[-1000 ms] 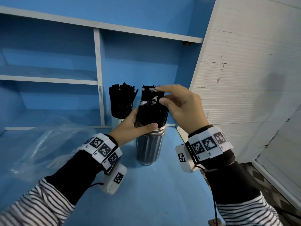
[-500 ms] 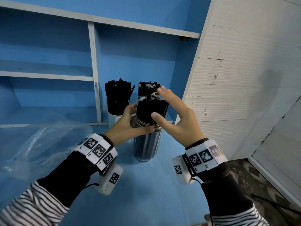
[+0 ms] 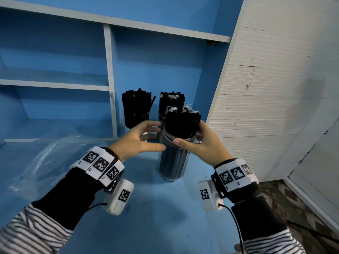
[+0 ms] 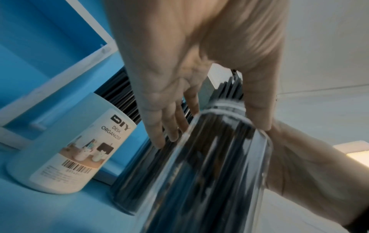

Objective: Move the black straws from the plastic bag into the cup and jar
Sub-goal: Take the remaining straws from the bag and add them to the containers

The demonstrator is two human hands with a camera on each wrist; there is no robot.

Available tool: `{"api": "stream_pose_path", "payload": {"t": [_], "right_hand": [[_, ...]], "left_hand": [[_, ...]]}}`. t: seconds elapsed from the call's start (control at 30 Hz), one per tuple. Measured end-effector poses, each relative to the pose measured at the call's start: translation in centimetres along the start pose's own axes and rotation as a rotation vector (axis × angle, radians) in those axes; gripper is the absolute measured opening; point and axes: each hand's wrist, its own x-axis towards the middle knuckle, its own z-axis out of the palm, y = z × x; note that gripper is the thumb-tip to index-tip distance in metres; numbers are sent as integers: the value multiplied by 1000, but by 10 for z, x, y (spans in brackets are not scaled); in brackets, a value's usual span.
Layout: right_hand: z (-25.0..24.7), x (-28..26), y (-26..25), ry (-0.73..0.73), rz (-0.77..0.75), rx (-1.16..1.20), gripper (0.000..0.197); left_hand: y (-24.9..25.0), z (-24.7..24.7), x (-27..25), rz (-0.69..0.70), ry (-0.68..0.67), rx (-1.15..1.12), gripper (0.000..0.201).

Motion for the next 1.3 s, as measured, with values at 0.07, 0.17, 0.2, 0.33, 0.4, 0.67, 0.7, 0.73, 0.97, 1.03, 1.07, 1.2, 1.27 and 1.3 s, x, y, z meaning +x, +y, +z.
{"api": "stream_pose_path", "payload": {"t": [0.07, 0.17, 0.2, 0.33, 0.4, 0.67, 0.7, 0.73, 0.97, 1.03, 1.07, 1.2, 1.27, 1.3], "right_hand": [[-10, 2, 6, 55, 40, -11, 85], [-25, 12, 19, 144, 97, -50, 80], [-28, 18, 24, 170, 114, -61, 80], [-34, 48, 33, 243, 135, -93, 74], [-33, 58, 36, 266, 127, -101, 67], [-20, 78, 55, 309, 142, -88, 71], [-19, 79, 55, 313, 143, -73, 72], [-18, 80, 56, 317, 146, -58, 72], [-10, 79, 57, 332, 159, 6, 72], [-9, 78, 56, 322, 153, 17, 74], [-9, 77, 55, 315, 150, 24, 77], [-11, 67, 54, 368, 199, 1, 102], [-9, 60, 52, 465, 176, -95, 93], [-6, 56, 48, 524, 139, -135, 81]], "left_hand": [[-10, -9, 6, -3, 214, -40, 65], [-28, -21, 18, -43, 543, 9, 59], [-32, -25, 23, -52, 599, 25, 61], [-43, -36, 47, -122, 583, 60, 83], [-44, -36, 53, -141, 568, 78, 86], [-51, -28, 55, -129, 605, 130, 73], [-51, -27, 55, -127, 599, 128, 73], [-52, -26, 56, -127, 592, 133, 72], [-51, -16, 58, -118, 585, 153, 71], [-50, -15, 57, -123, 574, 170, 71], [-49, -16, 56, -126, 561, 174, 72], [-41, -19, 42, -145, 509, 220, 81], [-34, -23, 26, -116, 510, 259, 76], [-29, -26, 15, -81, 515, 278, 69]]}}
